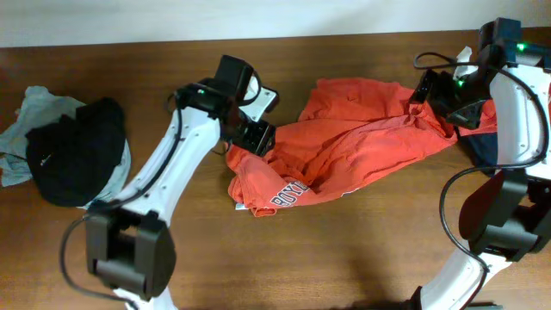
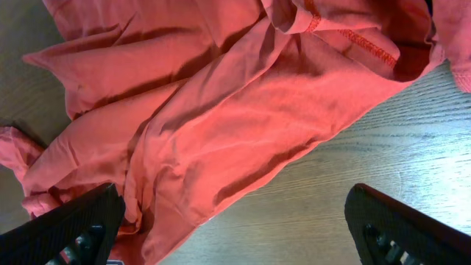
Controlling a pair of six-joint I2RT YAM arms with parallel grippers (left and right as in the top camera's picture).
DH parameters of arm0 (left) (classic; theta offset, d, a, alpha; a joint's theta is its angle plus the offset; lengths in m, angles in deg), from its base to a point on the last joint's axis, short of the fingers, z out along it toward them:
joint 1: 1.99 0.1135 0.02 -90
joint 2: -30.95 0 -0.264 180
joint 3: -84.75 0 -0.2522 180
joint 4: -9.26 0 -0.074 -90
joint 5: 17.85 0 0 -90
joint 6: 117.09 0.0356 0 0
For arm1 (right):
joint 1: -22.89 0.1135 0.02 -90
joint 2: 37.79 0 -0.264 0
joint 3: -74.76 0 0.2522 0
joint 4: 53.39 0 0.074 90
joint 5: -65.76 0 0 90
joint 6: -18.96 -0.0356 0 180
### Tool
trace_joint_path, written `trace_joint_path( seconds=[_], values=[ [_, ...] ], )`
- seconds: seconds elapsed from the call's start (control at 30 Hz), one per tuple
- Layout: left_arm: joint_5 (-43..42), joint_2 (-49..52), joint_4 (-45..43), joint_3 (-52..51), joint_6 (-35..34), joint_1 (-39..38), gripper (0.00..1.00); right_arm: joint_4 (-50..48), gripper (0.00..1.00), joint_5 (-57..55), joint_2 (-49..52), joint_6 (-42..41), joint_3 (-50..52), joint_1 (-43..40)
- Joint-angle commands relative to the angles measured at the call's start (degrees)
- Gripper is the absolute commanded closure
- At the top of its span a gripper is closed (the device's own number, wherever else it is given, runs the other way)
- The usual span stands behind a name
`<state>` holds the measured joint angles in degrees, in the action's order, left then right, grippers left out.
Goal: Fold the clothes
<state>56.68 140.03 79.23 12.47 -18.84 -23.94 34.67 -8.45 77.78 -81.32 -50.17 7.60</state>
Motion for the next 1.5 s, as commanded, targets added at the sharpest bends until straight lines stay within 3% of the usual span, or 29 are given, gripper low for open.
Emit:
trace_joint_path(
  seconds=[0.0,0.2,0.27,0.33,0.4,0.5,0.83,1.2,1.47],
  values=[
    [-1.51,5.14,-2.12,-1.07,6.32,0.20,0.35,0.07,0.01,0.52,-0.26,0.61,-0.92,-0.15],
    [-1.36,10.67,-7.34,-1.07,6.82,0.20,0.36,0.07,0.01,0.50,-0.26,0.63,-0.92,-0.15],
    [-1.51,11.19,-7.72,-1.07,6.82,0.20,0.41,0.04,0.01,0.50,-0.26,0.63,-0.92,-0.15],
    [-1.51,11.26,-7.58,-1.07,6.82,0.20,0.53,-0.17,0.01,0.50,-0.26,0.63,-0.92,-0.15],
    [-1.51,11.23,-7.50,-1.07,6.80,0.20,0.79,-0.46,0.01,0.50,-0.26,0.61,-0.92,-0.15],
    [-1.44,11.10,-6.93,-0.81,5.27,0.20,1.00,-0.76,0.01,0.50,-0.24,0.61,-0.92,-0.15],
    [1.42,3.32,9.73,11.10,3.56,0.42,1.00,-1.29,0.01,0.50,-0.24,0.63,-0.92,-0.15],
    [6.32,-5.18,25.46,13.18,-8.61,0.42,0.98,-2.08,0.01,0.52,-0.24,0.63,-0.92,-0.09],
    [12.17,-5.16,26.21,12.90,-11.50,0.35,0.91,-2.01,0.01,0.79,-0.24,0.66,-0.92,-0.09]
  ],
)
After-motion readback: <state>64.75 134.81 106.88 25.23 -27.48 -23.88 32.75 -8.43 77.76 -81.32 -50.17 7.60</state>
